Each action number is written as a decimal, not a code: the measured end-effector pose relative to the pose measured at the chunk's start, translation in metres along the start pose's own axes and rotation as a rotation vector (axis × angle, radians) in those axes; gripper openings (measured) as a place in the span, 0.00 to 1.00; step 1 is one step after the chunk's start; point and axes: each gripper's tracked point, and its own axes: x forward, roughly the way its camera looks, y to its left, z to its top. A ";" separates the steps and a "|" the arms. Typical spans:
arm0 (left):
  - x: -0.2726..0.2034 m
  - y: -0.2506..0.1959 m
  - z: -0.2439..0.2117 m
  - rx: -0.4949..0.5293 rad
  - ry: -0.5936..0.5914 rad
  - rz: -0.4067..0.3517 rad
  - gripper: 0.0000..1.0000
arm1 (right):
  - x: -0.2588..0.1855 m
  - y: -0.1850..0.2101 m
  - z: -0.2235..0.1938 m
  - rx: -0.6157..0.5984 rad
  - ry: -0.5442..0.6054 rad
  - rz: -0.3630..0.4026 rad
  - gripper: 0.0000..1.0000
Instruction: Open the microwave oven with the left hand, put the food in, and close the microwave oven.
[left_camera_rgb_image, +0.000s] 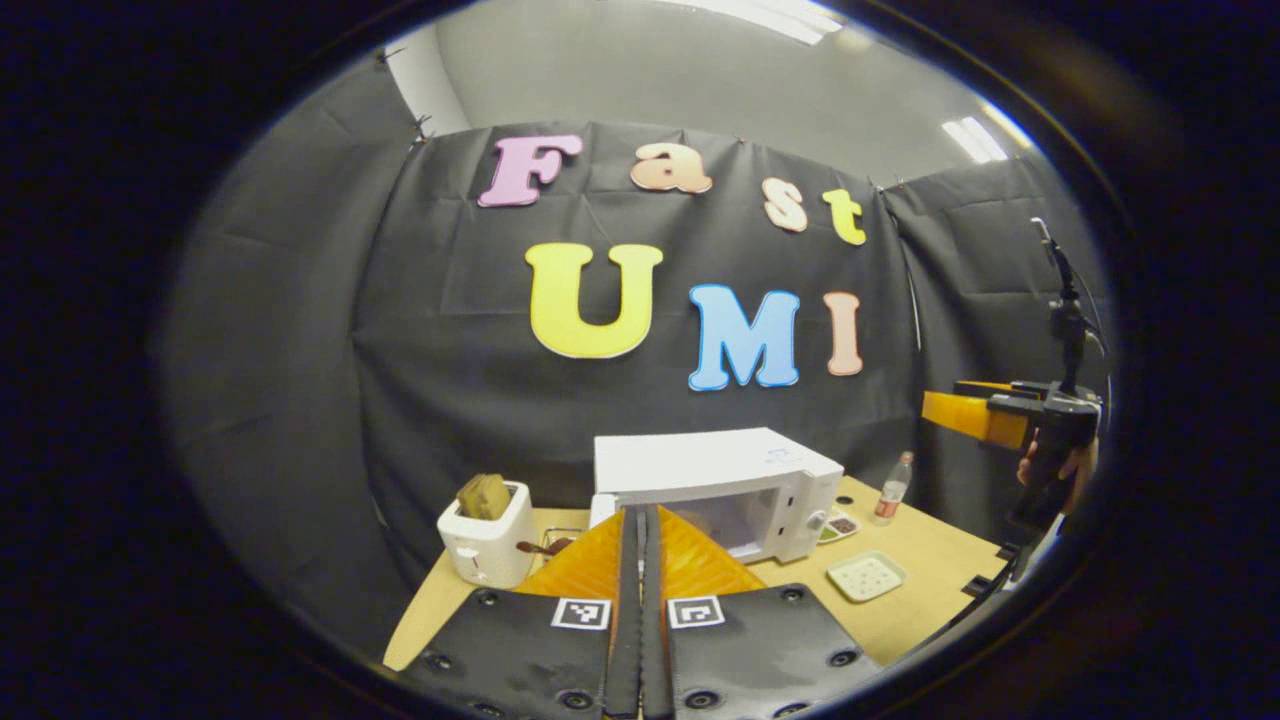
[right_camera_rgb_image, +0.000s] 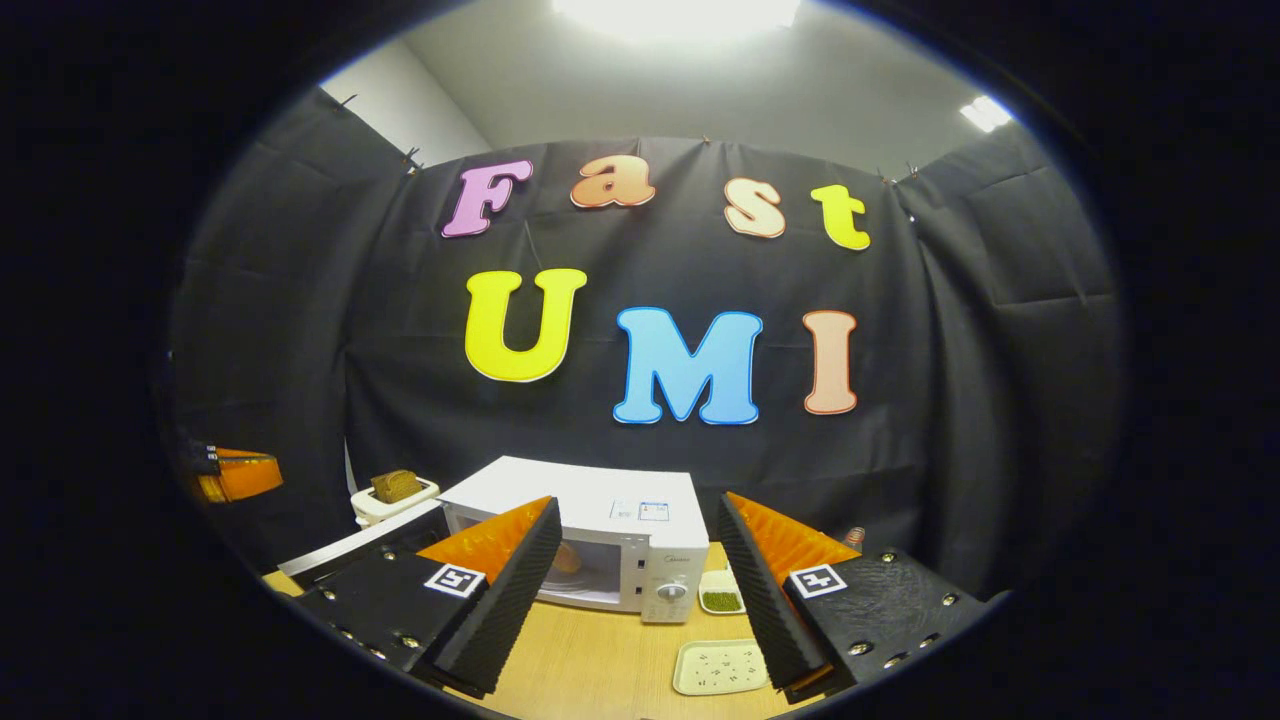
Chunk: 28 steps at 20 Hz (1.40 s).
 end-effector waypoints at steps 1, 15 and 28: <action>-0.003 0.015 -0.011 0.008 0.017 0.020 0.05 | 0.000 0.000 0.001 0.002 0.000 -0.002 0.95; -0.040 0.066 -0.150 0.081 0.335 0.051 0.07 | 0.012 -0.004 -0.004 0.019 0.018 -0.006 0.95; -0.009 -0.032 -0.158 0.028 0.359 -0.169 0.07 | 0.025 -0.028 -0.009 0.060 0.023 -0.013 0.95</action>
